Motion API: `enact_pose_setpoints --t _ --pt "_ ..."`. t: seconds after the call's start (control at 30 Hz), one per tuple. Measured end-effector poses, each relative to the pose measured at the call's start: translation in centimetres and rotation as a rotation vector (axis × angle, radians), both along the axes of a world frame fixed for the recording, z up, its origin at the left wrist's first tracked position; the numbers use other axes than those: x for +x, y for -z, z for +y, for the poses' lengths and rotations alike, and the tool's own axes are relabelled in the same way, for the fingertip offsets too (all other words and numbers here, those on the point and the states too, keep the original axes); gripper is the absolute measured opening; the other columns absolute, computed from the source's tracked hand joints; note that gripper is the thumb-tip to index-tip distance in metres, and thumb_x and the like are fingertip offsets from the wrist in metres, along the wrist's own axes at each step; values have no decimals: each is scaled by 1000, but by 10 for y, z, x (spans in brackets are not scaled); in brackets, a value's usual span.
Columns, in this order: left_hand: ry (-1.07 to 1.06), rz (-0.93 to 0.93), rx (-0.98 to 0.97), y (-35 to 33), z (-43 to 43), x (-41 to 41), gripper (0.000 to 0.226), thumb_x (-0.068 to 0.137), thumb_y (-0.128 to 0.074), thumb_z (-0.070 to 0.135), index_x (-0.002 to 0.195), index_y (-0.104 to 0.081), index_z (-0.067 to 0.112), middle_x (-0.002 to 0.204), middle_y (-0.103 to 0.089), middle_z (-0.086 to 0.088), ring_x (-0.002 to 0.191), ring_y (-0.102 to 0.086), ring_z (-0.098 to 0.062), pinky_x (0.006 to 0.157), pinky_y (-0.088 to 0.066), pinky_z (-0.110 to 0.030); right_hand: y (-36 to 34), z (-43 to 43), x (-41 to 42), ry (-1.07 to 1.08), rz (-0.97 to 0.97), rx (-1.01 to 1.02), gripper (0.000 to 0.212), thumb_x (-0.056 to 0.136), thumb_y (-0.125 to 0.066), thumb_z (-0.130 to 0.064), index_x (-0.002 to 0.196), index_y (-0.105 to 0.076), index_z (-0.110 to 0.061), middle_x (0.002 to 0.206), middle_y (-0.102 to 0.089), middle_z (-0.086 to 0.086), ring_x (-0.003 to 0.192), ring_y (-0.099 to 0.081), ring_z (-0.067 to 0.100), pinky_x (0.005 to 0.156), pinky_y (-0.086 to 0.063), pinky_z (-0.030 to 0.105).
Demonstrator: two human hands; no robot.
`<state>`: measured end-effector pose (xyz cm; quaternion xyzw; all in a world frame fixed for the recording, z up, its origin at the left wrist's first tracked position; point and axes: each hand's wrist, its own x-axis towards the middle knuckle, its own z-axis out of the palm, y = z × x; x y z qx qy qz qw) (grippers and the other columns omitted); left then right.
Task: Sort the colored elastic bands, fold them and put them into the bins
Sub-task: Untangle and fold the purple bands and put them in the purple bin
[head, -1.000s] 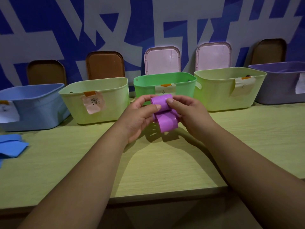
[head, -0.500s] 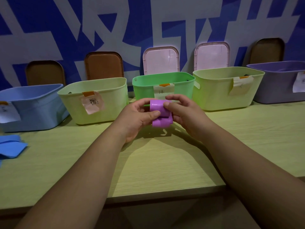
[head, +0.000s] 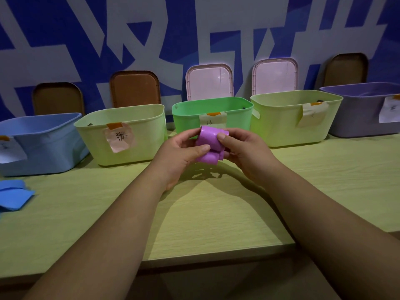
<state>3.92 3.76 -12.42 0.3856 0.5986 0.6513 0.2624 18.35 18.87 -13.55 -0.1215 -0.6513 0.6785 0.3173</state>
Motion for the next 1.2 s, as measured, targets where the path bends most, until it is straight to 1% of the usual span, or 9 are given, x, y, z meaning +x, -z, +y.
enact_pose_setpoints --t 0.13,0.27,0.33,0.4,0.6,0.73,0.97,1.1,1.2 --pt "-176 196 19 0 -1 3 57 83 -89 6 128 -74 37 120 -75 9 112 -73 -15 95 -62 -35 1 -3 -3 25 -101 78 33 106 -67 -28 139 -69 -26 120 -79 5 109 -76 24 100 -62 46" --pt "-198 273 30 -2 0 9 58 77 -90 -1 120 -75 34 114 -76 8 104 -74 -11 77 -63 -24 -2 -3 -4 8 -109 -2 41 102 -73 -33 138 -68 -16 118 -78 14 103 -75 31 100 -62 51" --pt "-188 316 -10 -2 0 11 56 79 -91 5 121 -73 37 116 -74 9 107 -72 -11 79 -64 -25 -2 -4 -4 13 -123 49 53 91 -82 -46 131 -71 -13 115 -80 10 107 -76 32 96 -64 47" --pt "-150 330 -36 -1 0 10 54 80 -92 12 123 -72 37 118 -74 9 111 -71 -12 85 -65 -30 0 -4 -4 49 -121 66 56 86 -87 -44 128 -72 -10 113 -80 9 104 -78 28 94 -65 46" --pt "-89 219 -13 -5 -3 12 22 104 -69 33 124 -75 34 115 -79 6 108 -76 -16 99 -62 -42 -4 -1 -2 54 -73 -38 32 95 -81 -23 120 -73 -4 106 -82 14 105 -79 33 101 -62 51" --pt "-133 172 -18 -5 -2 11 21 108 -63 35 119 -80 31 112 -81 2 112 -75 -22 103 -59 -51 -5 -3 -2 68 -82 -44 26 94 -81 -19 116 -75 -6 105 -81 15 106 -78 36 102 -61 53" --pt "-239 146 -7 -6 -2 11 19 109 -62 29 112 -80 25 98 -82 3 91 -79 -19 66 -65 -33 -7 -5 1 20 -71 -47 18 98 -73 -13 110 -76 0 106 -79 22 93 -72 33 90 -59 44" --pt "-353 292 -15 -6 0 12 20 110 -59 30 105 -78 30 87 -79 13 71 -71 0 57 -54 -18 -4 -4 -1 -34 -81 -57 38 89 -74 -25 116 -73 3 113 -75 28 93 -67 34 78 -55 39" --pt "-342 288 -20 -6 -1 15 21 112 -56 31 106 -75 28 87 -78 8 73 -74 -8 53 -56 -21 -3 -2 -2 -68 -104 -59 46 87 -71 -30 118 -69 4 104 -74 23 90 -62 33 76 -52 38"
